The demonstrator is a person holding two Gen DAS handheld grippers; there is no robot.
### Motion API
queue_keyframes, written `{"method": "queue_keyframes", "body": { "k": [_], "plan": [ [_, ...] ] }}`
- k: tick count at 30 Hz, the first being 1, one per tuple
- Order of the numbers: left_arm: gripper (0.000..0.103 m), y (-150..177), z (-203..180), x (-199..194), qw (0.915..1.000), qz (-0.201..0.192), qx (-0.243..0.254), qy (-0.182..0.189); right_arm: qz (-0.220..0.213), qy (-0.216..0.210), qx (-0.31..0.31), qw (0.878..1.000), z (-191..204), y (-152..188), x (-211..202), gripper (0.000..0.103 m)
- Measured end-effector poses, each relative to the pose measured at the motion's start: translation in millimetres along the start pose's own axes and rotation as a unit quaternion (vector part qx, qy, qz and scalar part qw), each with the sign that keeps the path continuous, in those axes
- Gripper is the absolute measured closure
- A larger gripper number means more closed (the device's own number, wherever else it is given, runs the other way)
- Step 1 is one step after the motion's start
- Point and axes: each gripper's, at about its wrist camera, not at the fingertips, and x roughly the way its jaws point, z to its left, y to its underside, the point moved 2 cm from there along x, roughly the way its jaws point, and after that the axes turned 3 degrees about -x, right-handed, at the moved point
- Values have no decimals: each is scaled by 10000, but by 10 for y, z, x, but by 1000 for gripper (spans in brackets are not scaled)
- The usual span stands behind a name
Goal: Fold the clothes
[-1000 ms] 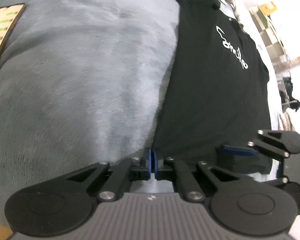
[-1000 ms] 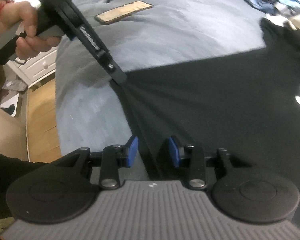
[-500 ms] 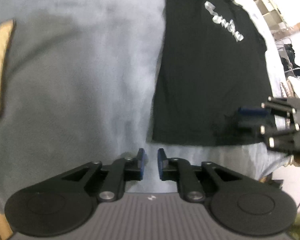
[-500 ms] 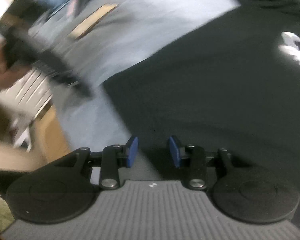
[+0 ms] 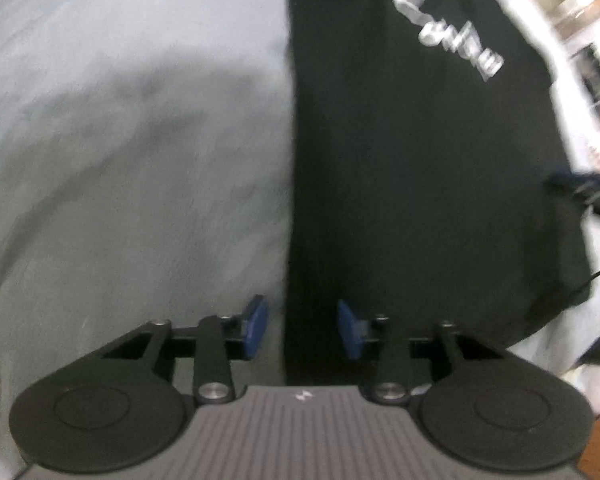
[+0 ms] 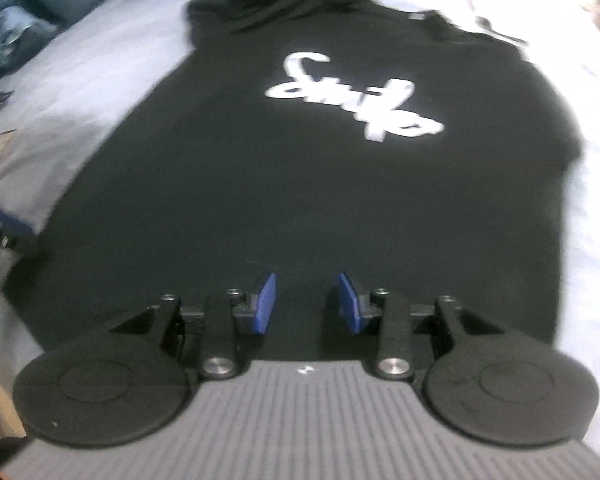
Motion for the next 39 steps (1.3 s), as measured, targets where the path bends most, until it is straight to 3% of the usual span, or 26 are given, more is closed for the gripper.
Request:
{"method": "queue_keyframes", "body": {
  "k": [4,8,11,15,22,26,30,31,33,34,39],
  "plan": [
    [67,-20,-140,-241,9994,-197,0,-279,-365,423,368,9978,-549,67,-172,69],
    [64,-417,-546,-397,9951,-827,312,-435,-897,944,1041,9860,-1198,-5,-261,63],
    [64,-971,-996,-219,9914,-1225,439,-126,-1313,1067,1686,9710,-1780,-176,-144,63],
    [66,-1814,-1745,234,9828,-1673,715,318,-1708,870,2363,9526,-2440,-450,135,63],
    [66,-2984,-2858,887,9692,-2143,971,723,-1736,491,2878,9405,-3301,-973,804,63],
    [73,-3389,-3166,1167,9641,-2272,1193,690,-1529,141,3028,9406,-3523,-1183,1132,63],
    [81,-3622,-3313,1364,9634,-2296,1228,643,-1365,-62,2763,9513,-3524,-1344,1316,63],
    [81,-3636,-3319,1390,9638,-2267,1246,642,-1348,-96,2627,9554,-3512,-1357,1324,67],
    [82,-3658,-3324,1435,9649,-2207,1278,628,-1321,-224,2445,9603,-3507,-1358,1319,97],
    [82,-3650,-3312,1445,9657,-2170,1292,597,-1315,-340,2436,9603,-3520,-1343,1305,102],
    [82,-3602,-3299,1469,9671,-2096,1357,476,-1825,-45,2790,9428,-3685,-1124,944,102]
  ]
}}
